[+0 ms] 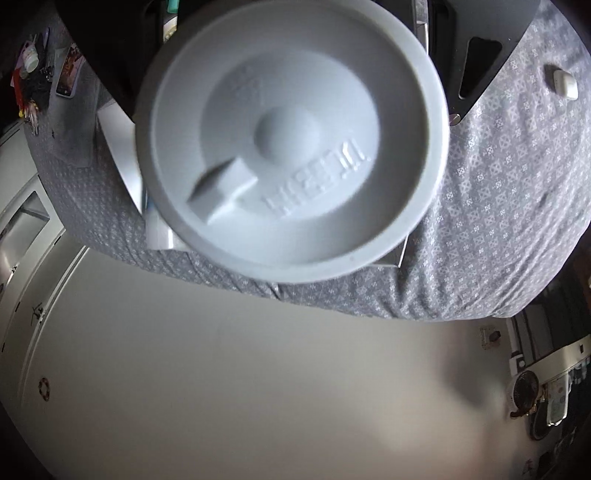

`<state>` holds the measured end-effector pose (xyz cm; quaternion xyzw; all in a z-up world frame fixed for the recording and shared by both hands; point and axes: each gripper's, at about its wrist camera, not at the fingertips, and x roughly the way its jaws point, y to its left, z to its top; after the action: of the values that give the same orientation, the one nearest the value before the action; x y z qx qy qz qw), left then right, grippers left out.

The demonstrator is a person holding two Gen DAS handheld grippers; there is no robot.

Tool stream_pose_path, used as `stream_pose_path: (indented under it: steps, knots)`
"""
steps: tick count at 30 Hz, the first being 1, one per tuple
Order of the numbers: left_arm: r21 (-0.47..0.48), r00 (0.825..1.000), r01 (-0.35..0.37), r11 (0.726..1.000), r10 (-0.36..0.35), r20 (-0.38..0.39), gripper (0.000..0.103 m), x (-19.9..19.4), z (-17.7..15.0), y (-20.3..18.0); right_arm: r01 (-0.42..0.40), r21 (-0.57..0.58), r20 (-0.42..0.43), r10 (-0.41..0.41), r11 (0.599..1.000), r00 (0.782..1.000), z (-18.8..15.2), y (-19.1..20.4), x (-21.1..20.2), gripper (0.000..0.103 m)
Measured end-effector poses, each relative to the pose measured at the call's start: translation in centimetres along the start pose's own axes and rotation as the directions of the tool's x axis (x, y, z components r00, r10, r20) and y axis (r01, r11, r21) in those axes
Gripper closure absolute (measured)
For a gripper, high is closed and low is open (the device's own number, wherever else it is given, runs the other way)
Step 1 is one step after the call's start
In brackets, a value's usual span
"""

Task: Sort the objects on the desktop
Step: 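Carry the white bottle over the box and drop it inside, then grasp the teal tube with the right tool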

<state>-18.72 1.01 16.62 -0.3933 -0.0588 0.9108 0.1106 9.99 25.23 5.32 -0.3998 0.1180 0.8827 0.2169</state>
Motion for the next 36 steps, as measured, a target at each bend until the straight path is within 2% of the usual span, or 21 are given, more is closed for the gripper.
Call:
stream_pose_path:
  steps: [2, 3, 6, 7, 8, 11, 12, 13, 15, 18, 21, 23, 24, 25, 26, 27, 30, 34, 36]
  knots:
    - [0.01, 1.0, -0.006, 1.0, 0.006, -0.011, 0.06, 0.3, -0.2, 0.0, 0.0, 0.0, 0.0, 0.0, 1.0, 1.0, 0.0, 0.0, 0.0, 0.0]
    - [0.008, 1.0, -0.006, 1.0, 0.006, -0.012, 0.056, 0.2, -0.3, 0.1, 0.0, 0.0, 0.0, 0.0, 1.0, 1.0, 0.0, 0.0, 0.0, 0.0]
    - [-0.039, 1.0, 0.0, 0.999, 0.001, 0.006, 0.024, -0.9, -0.7, 0.9, 0.0, 0.0, 0.0, 0.0, 1.0, 1.0, 0.0, 0.0, 0.0, 0.0]
    - [-0.06, 1.0, -0.001, 0.998, 0.003, 0.029, 0.019, -1.8, -1.4, 1.2, 0.0, 0.0, 0.0, 0.0, 1.0, 1.0, 0.0, 0.0, 0.1, 0.0]
    - [-0.071, 0.998, 0.005, 0.997, -0.001, 0.055, 0.019, -3.0, -2.0, 1.3, 0.0, 0.0, 0.0, 0.0, 1.0, 1.0, 0.0, 0.0, 0.1, 0.0]
    - [-0.048, 0.993, 0.01, 0.999, -0.004, 0.118, 0.014, -6.5, -4.2, 1.9, 0.0, 0.001, 0.0, 0.0, 1.0, 1.0, 0.0, 0.0, 0.1, 0.0]
    - [-0.029, 0.991, 0.006, 1.0, -0.002, 0.134, 0.003, -7.6, -5.4, 2.1, 0.0, 0.0, 0.0, 0.0, 1.0, 1.0, 0.0, 0.0, 0.1, 0.0]
    - [-0.011, 0.99, 0.003, 1.0, -0.001, 0.141, 0.001, -8.2, -6.7, 2.3, 0.0, 0.0, 0.0, 0.0, 1.0, 1.0, 0.0, 0.0, 0.1, 0.0]
    - [0.037, 0.995, -0.01, 0.999, 0.006, 0.098, 0.0, -8.5, -9.7, 2.6, 0.001, 0.0, 0.0, -0.001, 1.0, 1.0, 0.0, 0.0, 0.1, 0.0]
    - [0.08, 0.998, -0.054, 0.995, 0.056, -0.032, 0.001, -6.6, -14.3, 3.7, 0.001, -0.001, -0.001, -0.001, 1.0, 1.0, 0.1, 0.0, 0.2, 0.0]
    - [0.05, 0.985, -0.099, 0.994, 0.105, -0.135, 0.001, -4.3, -18.0, 5.4, 0.002, -0.001, -0.002, -0.002, 1.0, 1.0, 0.1, 0.0, 0.3, 0.0]
    - [0.011, 0.966, -0.147, 0.989, 0.146, -0.213, 0.001, -2.8, -20.4, 6.6, 0.003, -0.002, -0.003, -0.003, 1.0, 1.0, 0.2, 0.0, 0.5, 0.0]
    - [0.009, 0.963, -0.157, 0.987, 0.156, -0.219, 0.001, -2.3, -21.4, 7.0, 0.003, -0.002, -0.003, -0.003, 1.0, 1.0, 0.2, 0.0, 0.5, 0.0]
    - [0.042, 0.977, -0.155, 0.987, 0.159, -0.14, 0.0, -2.8, -22.2, 6.8, 0.004, -0.003, -0.004, -0.004, 1.0, 1.0, 0.3, 0.0, 0.6, 0.0]
    - [0.076, 0.982, -0.168, 0.983, 0.174, -0.076, 0.0, -3.3, -23.0, 6.3, 0.005, -0.003, -0.005, -0.005, 1.0, 1.0, 0.3, 0.0, 0.5, 0.0]
    - [0.089, 0.98, -0.184, 0.979, 0.189, -0.058, 0.0, -3.3, -23.4, 6.0, 0.006, -0.004, -0.007, -0.006, 1.0, 1.0, 0.3, 0.0, 0.5, 0.0]
    - [0.08, 0.98, -0.178, 0.981, 0.184, -0.072, 0.0, -3.2, -23.3, 6.0, 0.005, -0.015, -0.027, -0.006, 1.0, 1.0, 0.5, 0.1, 0.7, 0.0]
    - [0.071, 0.983, -0.167, 0.983, 0.172, -0.06, 0.0, -3.5, -23.7, 6.1, -0.019, -0.079, -0.109, 0.01, 0.997, 0.994, 1.3, 0.2, 0.7, 0.0]
    - [0.074, 0.983, -0.171, 0.982, 0.175, -0.057, 0.0, -3.6, -23.9, 6.1, -0.024, -0.031, -0.116, 0.021, 0.999, 0.993, 1.8, -0.2, 0.2, 0.0]
